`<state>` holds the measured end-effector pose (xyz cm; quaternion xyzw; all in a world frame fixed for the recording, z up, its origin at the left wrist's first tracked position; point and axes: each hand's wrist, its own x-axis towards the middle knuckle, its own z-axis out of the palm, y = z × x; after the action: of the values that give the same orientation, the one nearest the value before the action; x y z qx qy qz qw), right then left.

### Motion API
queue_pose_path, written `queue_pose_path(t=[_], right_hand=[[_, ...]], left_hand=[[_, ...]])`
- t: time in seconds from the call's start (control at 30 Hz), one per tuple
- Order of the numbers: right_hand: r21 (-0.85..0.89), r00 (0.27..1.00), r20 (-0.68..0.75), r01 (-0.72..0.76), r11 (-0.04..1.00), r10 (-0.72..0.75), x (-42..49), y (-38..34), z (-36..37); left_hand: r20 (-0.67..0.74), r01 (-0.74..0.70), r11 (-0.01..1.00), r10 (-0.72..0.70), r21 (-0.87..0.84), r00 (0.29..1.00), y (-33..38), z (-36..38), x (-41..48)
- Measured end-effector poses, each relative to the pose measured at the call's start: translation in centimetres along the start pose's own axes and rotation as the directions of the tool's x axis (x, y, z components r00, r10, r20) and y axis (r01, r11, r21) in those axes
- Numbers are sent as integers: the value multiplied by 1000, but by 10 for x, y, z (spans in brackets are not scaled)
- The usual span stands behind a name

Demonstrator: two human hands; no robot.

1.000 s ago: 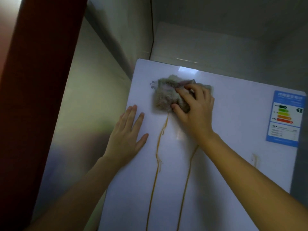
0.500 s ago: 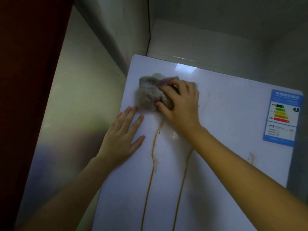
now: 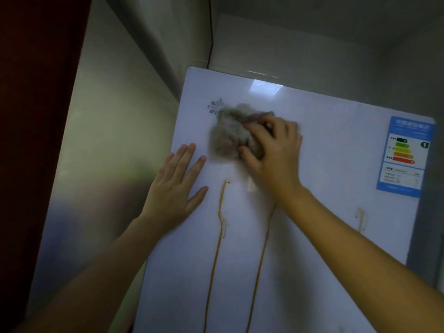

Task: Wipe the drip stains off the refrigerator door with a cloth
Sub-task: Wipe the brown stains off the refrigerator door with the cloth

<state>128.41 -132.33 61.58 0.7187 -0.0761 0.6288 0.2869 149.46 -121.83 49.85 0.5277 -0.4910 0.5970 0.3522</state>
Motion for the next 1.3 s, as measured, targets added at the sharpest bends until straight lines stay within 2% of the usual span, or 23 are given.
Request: queue_pose_path(t=[0.1, 0.17, 0.23, 0.4, 0.47, 0.53, 0.63, 0.77, 0.87, 0.97, 1.07, 1.13, 1.23, 1.3], right_hand=[[-17, 980, 85, 180, 983, -178, -40, -11, 3], [-37, 971, 101, 223, 974, -218, -51, 3, -7], [-66, 981, 80, 182, 981, -177, -50, 18, -17], [14, 992, -48, -120, 993, 121, -28, -2, -5], [31, 994, -17, -104, 994, 105, -35, -24, 7], [32, 999, 23, -25, 999, 25, -50, -31, 9], [4, 999, 24, 27, 1000, -27, -65, -10, -5], [-25, 994, -31, -104, 994, 103, -52, 19, -19], [15, 988, -45, -148, 989, 148, -29, 5, -8], [17, 997, -6, -83, 996, 83, -31, -15, 2], [-17, 1000, 28, 11, 1000, -10, -45, -3, -6], [-31, 1000, -7, -27, 999, 27, -40, 15, -15], [-1, 978, -93, -188, 982, 187, -3, 24, -14], [27, 974, -111, -198, 980, 200, 32, 12, -4]], left_hand=[[5, -14, 1000, 14, -8, 1000, 0, 0, 1], [2, -11, 1000, 11, -10, 1000, 1, -1, 1], [-4, 5, 1000, -5, -17, 1000, 2, -2, 1], [24, 16, 1000, -15, -21, 1000, 2, -4, 1], [38, 12, 1000, -11, -20, 999, 2, -5, 1], [47, 4, 1000, -3, -17, 999, 0, -6, 1], [53, -5, 1000, 6, -8, 999, 0, -8, 0], [52, 10, 1000, -10, -3, 999, 2, -9, 0], [51, 5, 1000, -4, -9, 999, 2, -9, 0], [60, 2, 1000, -1, -8, 998, 1, -9, 1], [65, 4, 1000, -3, -11, 998, 0, -8, 1], [69, 14, 1000, -13, -15, 998, 0, -8, 0], [73, 34, 999, -33, -12, 997, 3, -8, 1], [74, 37, 999, -36, -17, 997, 4, -7, 1]])
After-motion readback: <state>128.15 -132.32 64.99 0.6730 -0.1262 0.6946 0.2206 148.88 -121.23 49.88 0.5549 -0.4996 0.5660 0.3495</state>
